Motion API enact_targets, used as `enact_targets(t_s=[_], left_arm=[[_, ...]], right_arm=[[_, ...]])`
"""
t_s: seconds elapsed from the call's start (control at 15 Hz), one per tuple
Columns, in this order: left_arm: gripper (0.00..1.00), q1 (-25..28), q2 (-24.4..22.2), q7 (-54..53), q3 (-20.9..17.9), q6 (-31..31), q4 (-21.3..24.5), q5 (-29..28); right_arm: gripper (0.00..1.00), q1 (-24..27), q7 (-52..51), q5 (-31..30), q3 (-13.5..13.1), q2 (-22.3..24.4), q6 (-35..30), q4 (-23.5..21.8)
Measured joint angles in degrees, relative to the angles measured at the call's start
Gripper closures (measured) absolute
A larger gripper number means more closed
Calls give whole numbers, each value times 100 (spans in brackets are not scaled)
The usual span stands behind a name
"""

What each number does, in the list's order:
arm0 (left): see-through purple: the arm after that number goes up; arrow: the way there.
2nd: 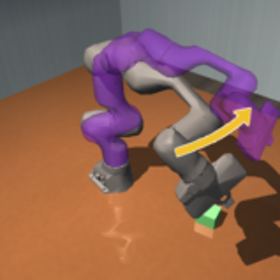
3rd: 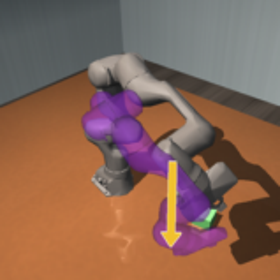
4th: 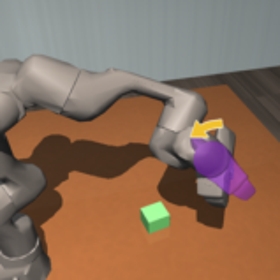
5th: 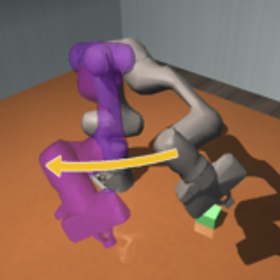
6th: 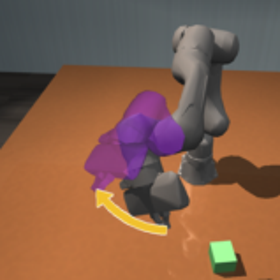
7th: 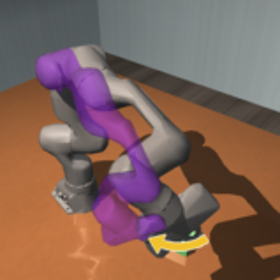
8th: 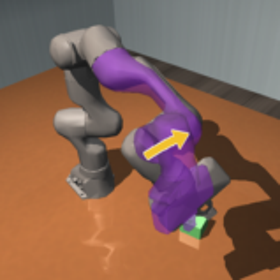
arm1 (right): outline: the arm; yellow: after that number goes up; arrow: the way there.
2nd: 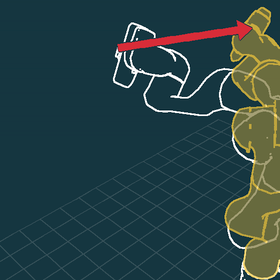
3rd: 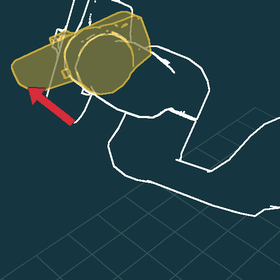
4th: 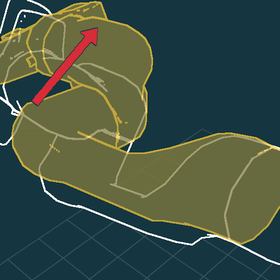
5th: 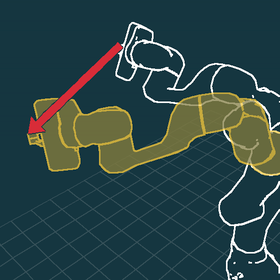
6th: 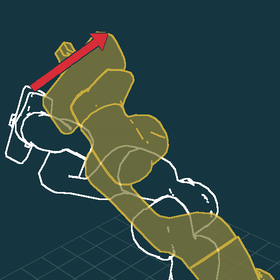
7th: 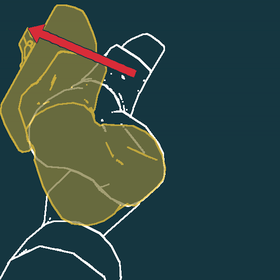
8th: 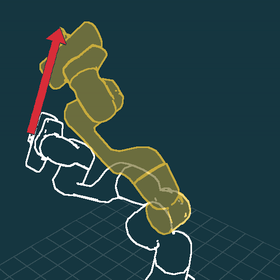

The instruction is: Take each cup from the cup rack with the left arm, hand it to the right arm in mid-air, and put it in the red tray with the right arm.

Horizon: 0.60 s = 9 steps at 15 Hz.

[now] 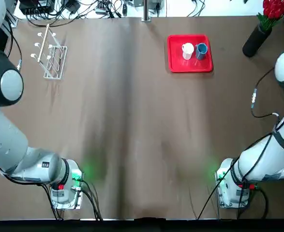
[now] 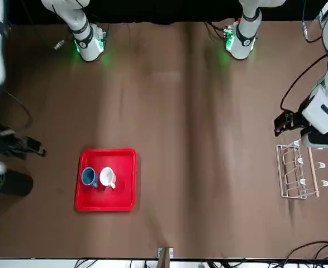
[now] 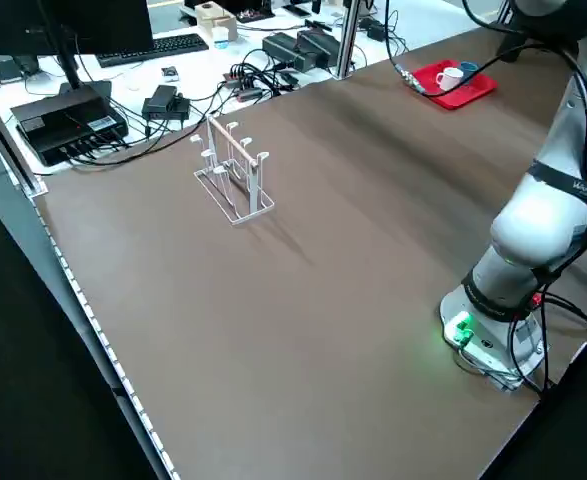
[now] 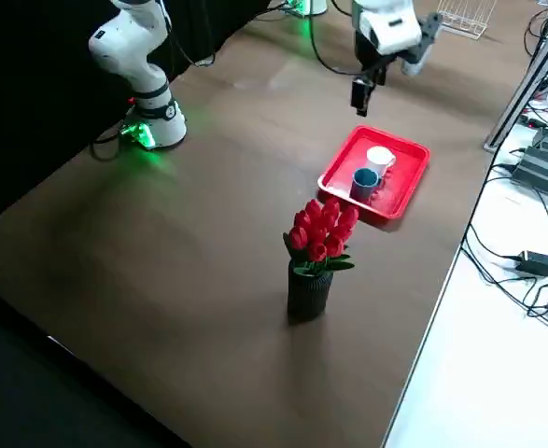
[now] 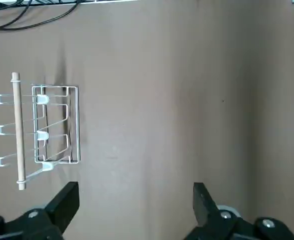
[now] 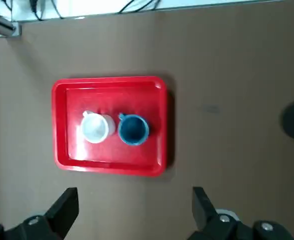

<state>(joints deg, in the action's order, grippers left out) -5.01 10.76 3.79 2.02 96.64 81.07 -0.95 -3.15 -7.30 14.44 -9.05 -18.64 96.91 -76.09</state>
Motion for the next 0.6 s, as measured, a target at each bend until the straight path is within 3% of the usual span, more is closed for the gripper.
enact_targets(t_s=[0.27,0.6], left_arm=[[0,-36,-418,-151,-29,219,576,11],[0,-50,-474,-535,13,183,698,11]], right_arm=[[0,299,1,-365,-71,617,-627,-20],[0,434,-235,-451,-90,821,-733,-297]])
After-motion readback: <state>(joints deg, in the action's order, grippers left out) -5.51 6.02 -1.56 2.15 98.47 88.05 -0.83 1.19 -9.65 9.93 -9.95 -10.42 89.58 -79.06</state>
